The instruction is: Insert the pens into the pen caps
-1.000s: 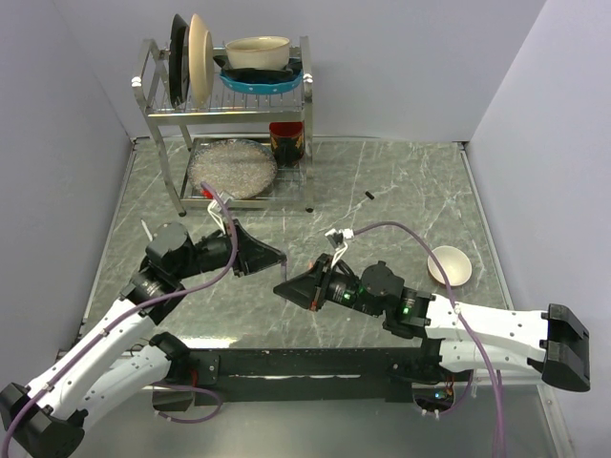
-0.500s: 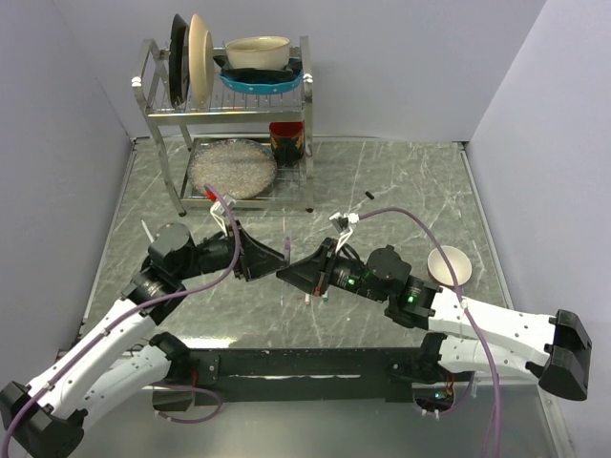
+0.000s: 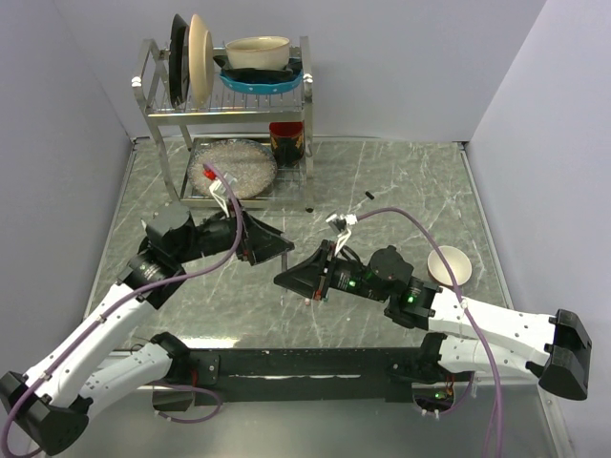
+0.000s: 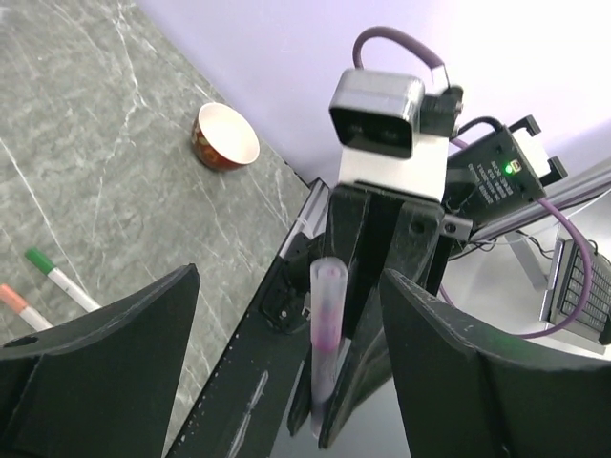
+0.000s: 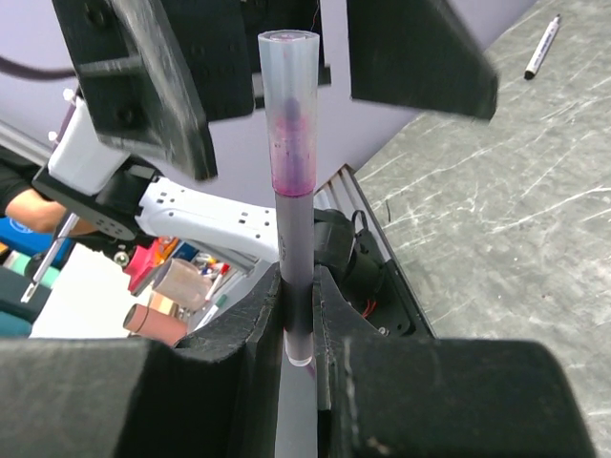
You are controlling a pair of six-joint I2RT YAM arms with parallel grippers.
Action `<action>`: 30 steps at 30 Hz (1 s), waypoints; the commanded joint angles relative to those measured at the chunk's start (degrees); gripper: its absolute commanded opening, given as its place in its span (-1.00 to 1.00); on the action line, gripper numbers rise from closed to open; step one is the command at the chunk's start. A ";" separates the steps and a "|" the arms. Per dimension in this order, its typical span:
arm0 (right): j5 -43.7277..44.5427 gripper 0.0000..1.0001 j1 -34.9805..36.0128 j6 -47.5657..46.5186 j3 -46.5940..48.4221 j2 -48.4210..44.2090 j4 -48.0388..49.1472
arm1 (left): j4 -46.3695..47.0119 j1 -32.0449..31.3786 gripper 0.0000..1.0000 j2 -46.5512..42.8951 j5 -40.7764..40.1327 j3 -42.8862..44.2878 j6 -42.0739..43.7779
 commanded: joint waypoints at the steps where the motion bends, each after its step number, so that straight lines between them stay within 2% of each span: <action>1: -1.63 -1.00 0.85 -0.18 0.87 -0.47 3.21 | -0.05 -0.08 0.58 1.52 -0.66 3.77 1.96; 4: -1.90 -1.00 0.94 -0.26 0.96 -0.64 2.95 | 1.79 -0.08 0.37 2.75 1.27 3.95 1.08; 7: -0.85 -1.00 0.94 -0.26 1.13 -1.17 2.77 | 4.52 -0.08 -0.33 3.72 4.17 3.16 -0.94; 8: -0.06 -1.00 0.94 0.35 1.39 -1.43 2.42 | 4.78 -0.08 -0.79 3.89 4.87 2.81 -2.42; 9: 2.64 -1.00 0.68 0.79 1.57 -1.87 1.46 | 5.22 -0.08 -0.96 3.98 5.84 1.59 -3.13; 12: 4.51 -1.00 -2.04 2.28 2.36 -2.66 1.97 | 6.19 -0.17 -0.98 2.41 6.81 -1.75 -5.60; 16: 3.12 -1.00 -6.79 3.78 3.42 -2.05 5.75 | 6.72 -0.34 -0.98 -0.32 5.33 -5.36 -7.62; 21: -0.22 -1.00 -10.31 1.32 8.68 1.72 8.92 | 10.14 -1.40 -0.98 0.28 6.20 -10.80 -11.49; 24: -0.67 -1.00 -11.54 -0.70 11.94 3.39 8.57 | 14.54 -3.42 -0.98 0.73 6.46 -14.15 -14.74; 30: -1.46 -1.00 -17.08 -1.05 15.37 5.07 7.25 | 12.70 -8.43 -0.98 0.99 4.09 -17.84 -13.86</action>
